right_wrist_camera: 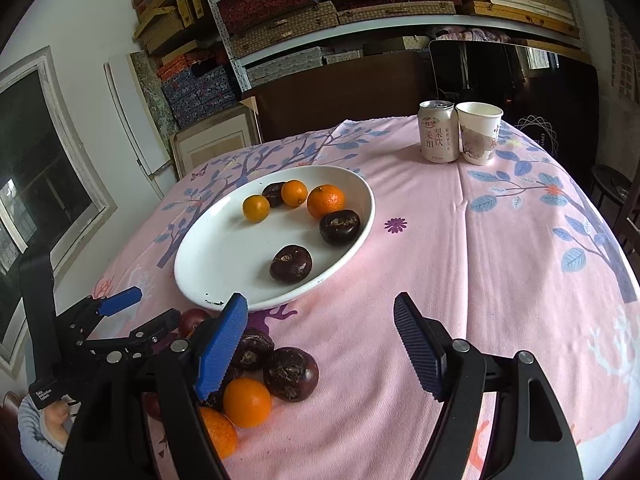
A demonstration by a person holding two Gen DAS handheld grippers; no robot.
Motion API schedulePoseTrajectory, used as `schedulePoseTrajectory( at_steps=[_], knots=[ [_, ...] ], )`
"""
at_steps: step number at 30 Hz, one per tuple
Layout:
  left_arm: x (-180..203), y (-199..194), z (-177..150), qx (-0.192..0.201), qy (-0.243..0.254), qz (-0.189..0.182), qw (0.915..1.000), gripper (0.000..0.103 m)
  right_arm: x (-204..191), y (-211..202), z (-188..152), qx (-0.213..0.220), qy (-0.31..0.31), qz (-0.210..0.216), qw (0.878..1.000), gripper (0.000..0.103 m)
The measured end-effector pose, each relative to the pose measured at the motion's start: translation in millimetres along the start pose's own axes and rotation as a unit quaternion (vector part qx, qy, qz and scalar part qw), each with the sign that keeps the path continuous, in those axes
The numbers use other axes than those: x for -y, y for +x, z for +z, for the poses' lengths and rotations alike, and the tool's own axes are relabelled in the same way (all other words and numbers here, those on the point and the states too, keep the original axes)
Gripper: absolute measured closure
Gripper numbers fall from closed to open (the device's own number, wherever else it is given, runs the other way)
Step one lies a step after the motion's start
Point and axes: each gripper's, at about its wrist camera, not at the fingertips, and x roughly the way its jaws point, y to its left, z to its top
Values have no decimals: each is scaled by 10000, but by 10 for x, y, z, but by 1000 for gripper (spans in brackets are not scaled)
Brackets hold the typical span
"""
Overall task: Organize fruits
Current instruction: 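Place the yellow tangerine and dark fruit on the white plate, opening both tools, then grasp a red plum with the left tool while the right tool grasps a dark fruit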
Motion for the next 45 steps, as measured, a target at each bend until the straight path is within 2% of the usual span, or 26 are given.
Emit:
schedulePoseTrajectory(
  at_steps=[2,5,9,11,13,16,18,21,26,30,33,35,36,38,41,45],
  knots=[
    [29,37,-18,-77,42,-146,9999,20,4,14,-2,-38,10,5,10000,27],
    [52,73,-31,-54,106,-81,9999,16,2,23,-12,-78,14,10,10000,26],
    [-75,149,-41,-245,-35,-12,9997,9,-2,20,-11,-66,12,-9,10000,26],
    [-225,85,-39,-161,-186,346,9991,10,8,17,-7,-66,41,9,10000,26],
    [-434,69,-77,-268,-475,544,9970,11,17,14,-6,-66,62,27,10000,26],
    [-641,50,-158,-392,-923,306,9945,11,2,3,-9,-71,66,91,9999,26],
    [-590,1,-162,-265,-844,230,9958,11,-8,-14,-13,-49,44,105,9999,26],
    [-383,-21,-161,-121,-396,362,9985,11,-13,-19,-11,-32,41,106,9999,26],
    [-112,37,-149,-65,150,284,9995,27,-27,-7,-21,-58,25,111,9999,26],
    [28,89,-148,-69,455,172,9988,34,-61,-1,-37,-67,-39,97,9999,26],
    [49,151,-124,-134,465,-80,9988,45,-82,17,-47,-88,-86,74,9999,27],
    [41,184,-115,-196,401,-334,9984,57,-92,23,-53,-99,-112,64,9999,26],
    [39,190,-114,-218,377,-463,9980,60,-98,25,-55,-101,-122,66,9999,26],
    [44,196,-116,-230,349,-557,9976,64,-113,25,-59,-100,-146,63,9998,27],
    [26,193,-118,-261,268,-626,9973,65,-154,29,-70,-123,-226,92,9996,27],
    [-142,67,-81,-137,-25,-335,9993,65,-333,42,-139,-162,-600,258,9977,32]
  ],
)
